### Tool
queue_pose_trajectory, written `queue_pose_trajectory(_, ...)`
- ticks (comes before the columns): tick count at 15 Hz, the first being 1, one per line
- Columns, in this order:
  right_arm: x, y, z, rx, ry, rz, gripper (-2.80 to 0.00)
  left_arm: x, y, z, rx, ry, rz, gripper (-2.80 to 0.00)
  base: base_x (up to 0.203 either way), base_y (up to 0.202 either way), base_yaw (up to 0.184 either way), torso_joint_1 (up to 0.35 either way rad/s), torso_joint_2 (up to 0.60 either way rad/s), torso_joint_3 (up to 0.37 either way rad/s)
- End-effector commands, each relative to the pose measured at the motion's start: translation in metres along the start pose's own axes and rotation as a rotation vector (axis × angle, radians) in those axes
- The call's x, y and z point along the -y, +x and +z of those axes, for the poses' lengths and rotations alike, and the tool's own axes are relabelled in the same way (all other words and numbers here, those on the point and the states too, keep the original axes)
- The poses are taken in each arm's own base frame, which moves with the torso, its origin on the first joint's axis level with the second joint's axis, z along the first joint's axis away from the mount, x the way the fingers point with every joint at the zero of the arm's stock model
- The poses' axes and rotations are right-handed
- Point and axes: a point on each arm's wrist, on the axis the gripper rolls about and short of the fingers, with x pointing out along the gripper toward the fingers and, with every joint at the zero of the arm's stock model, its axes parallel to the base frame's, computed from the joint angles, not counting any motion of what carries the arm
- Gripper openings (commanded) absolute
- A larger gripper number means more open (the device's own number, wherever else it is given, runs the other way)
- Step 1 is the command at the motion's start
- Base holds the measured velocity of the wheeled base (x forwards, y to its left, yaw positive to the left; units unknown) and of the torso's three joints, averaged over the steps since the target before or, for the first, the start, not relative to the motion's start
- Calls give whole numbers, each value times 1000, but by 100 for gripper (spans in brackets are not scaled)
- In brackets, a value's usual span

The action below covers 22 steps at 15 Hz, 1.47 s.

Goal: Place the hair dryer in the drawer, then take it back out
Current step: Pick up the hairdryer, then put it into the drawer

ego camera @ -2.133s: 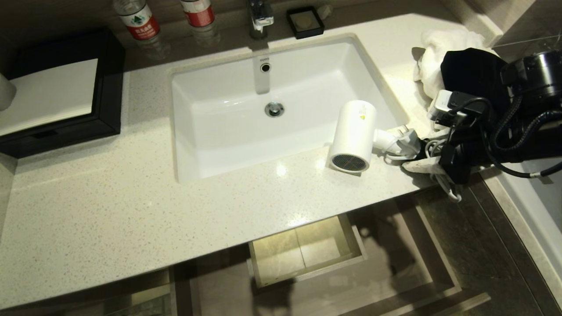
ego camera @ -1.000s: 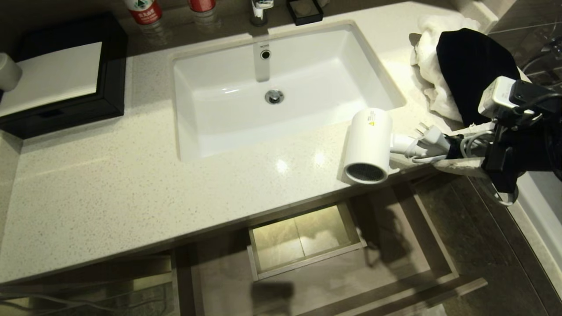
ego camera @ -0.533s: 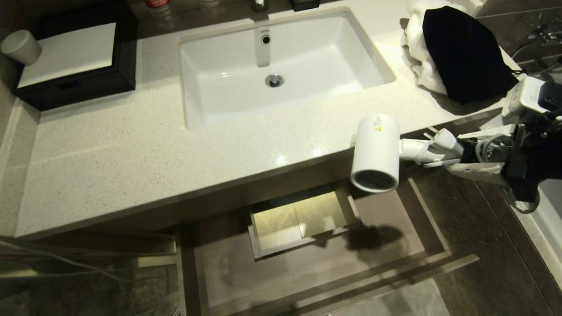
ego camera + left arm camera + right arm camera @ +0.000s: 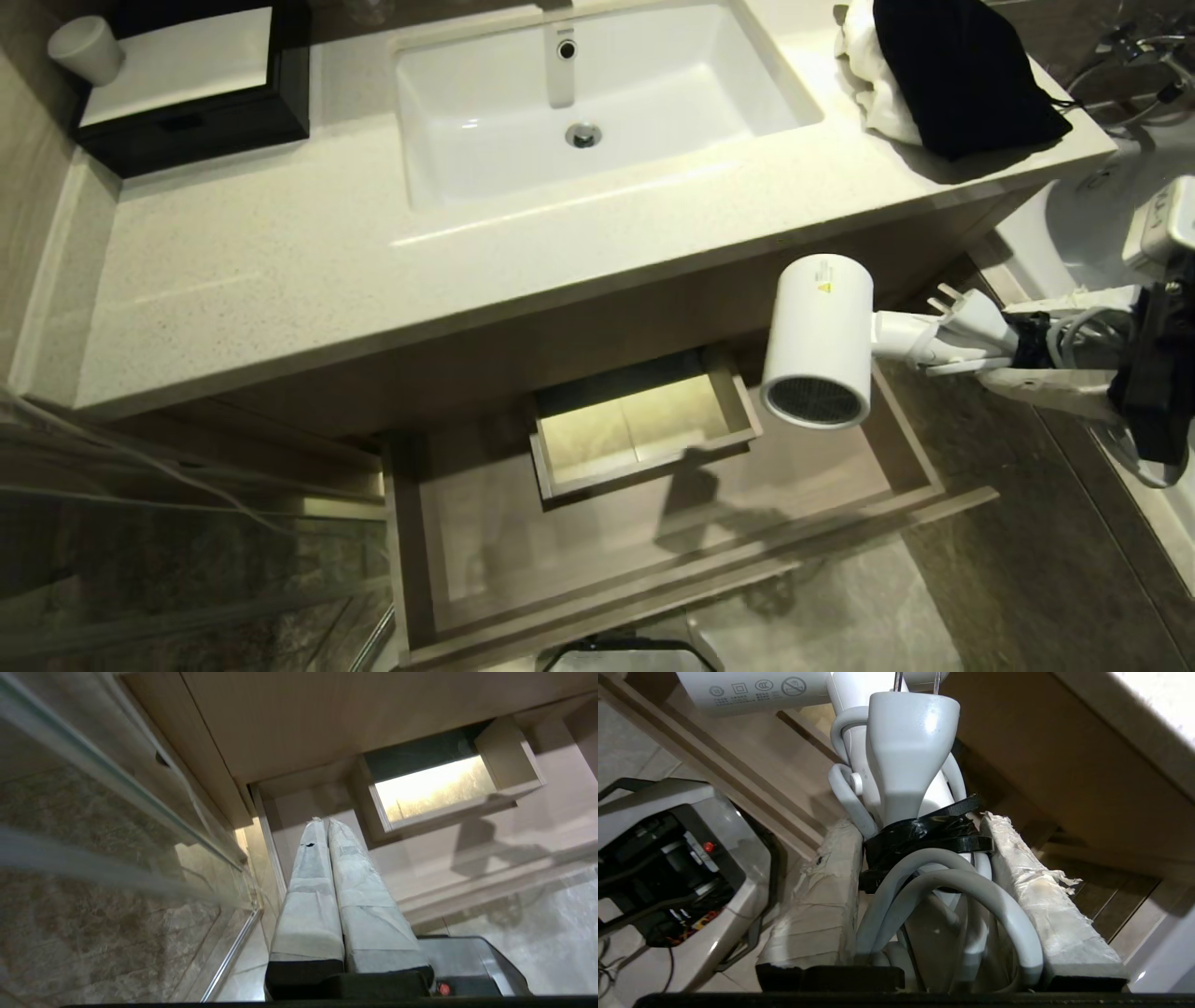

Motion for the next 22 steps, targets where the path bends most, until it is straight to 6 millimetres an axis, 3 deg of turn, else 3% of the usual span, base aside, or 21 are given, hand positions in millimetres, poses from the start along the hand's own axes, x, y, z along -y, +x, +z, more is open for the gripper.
queue_pose_trajectory(1, -3, -6, -1, 6, 14, -9, -280, 0, 0, 0, -1, 0, 0, -280, 0, 0, 0, -271, 55, -220)
queue_pose_trajectory(15, -12, -19, -14, -26, 64, -46, -280, 0, 0, 0, -1, 0, 0, -280, 0, 0, 0, -219, -42, -266)
queue_pose_trajectory(18, -15, -18, -19, 4, 104, -71, -280, 0, 0, 0, -1, 0, 0, -280, 0, 0, 0, -207, 205, 13)
queue_pose_trajectory(22, -19, -21, -21, 6, 108, -77, -280, 0, 0, 0, 0, 0, 0, -280, 1, -3, 154, -166, 309, 116)
